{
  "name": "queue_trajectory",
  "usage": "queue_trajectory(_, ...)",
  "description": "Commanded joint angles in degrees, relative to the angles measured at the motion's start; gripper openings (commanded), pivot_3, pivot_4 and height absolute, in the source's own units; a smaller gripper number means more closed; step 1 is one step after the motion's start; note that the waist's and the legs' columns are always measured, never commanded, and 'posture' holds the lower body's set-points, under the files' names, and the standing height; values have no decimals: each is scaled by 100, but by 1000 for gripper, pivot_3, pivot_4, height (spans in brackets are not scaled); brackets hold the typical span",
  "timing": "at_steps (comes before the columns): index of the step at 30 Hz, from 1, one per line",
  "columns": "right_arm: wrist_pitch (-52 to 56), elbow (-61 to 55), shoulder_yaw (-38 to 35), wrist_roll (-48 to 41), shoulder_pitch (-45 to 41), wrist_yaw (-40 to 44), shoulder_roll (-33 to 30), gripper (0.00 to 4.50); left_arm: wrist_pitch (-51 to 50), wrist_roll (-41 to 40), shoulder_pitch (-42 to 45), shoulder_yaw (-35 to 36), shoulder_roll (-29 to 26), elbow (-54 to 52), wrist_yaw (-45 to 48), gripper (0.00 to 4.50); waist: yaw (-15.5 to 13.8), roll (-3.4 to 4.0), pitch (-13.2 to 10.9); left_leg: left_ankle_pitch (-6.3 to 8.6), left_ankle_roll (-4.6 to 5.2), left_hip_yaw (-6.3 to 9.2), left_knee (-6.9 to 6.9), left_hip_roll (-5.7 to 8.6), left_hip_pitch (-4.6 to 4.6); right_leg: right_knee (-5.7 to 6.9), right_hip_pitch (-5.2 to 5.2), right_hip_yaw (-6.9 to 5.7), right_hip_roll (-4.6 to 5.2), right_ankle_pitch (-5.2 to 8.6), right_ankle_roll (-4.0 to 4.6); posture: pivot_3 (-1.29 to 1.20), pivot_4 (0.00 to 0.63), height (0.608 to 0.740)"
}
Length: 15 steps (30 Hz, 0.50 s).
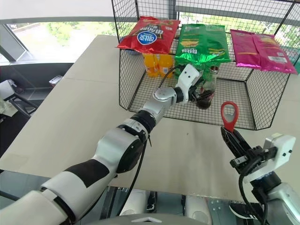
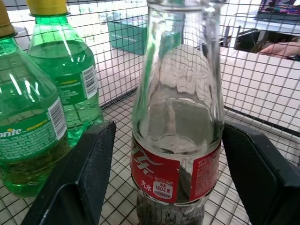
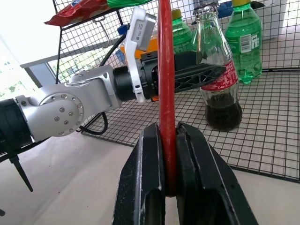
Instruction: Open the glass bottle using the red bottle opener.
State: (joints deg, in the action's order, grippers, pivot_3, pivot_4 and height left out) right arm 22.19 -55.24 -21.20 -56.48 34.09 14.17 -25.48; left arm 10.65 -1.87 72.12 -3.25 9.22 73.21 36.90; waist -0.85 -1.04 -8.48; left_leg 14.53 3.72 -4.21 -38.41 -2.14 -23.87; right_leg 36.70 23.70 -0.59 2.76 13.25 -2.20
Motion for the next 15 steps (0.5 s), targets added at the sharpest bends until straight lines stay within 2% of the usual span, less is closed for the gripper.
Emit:
queue_trajectory(1,-108,-242,7,-2,-31,-70,-13,0,212,-27,213,66,465,-112,185,3649,0,0,0,0,0,0,0,0,0,0,0,0,0,0,0,0,150,740)
queue_trajectory(4,-104,-230,43,4,-67,-95,-29,0,217,-26,203,94,451,-113,286,3649,0,0,0,0,0,0,0,0,0,0,0,0,0,0,0,0,150,740)
queue_trajectory(7,-100,-199,65,2,-123,-101,-46,0,207,-23,202,111,433,-115,328,2803,0,0,0,0,0,0,0,0,0,0,0,0,0,0,0,0,150,740)
queue_trajectory(8,-97,-188,71,2,-142,-103,-51,0,223,3,202,99,425,-117,298,2326,0,0,0,0,0,0,0,0,0,1,0,0,0,0,0,0,150,740)
queue_trajectory(9,-93,-178,78,3,-164,-105,-57,0,223,18,202,93,421,-117,290,2202,0,0,0,0,0,0,0,1,0,1,0,0,0,0,0,0,150,740)
queue_trajectory(15,-64,-119,131,17,-305,-132,-88,0,250,34,185,82,389,-141,338,2202,0,0,0,0,0,0,-1,1,0,1,0,0,0,0,0,0,150,740)
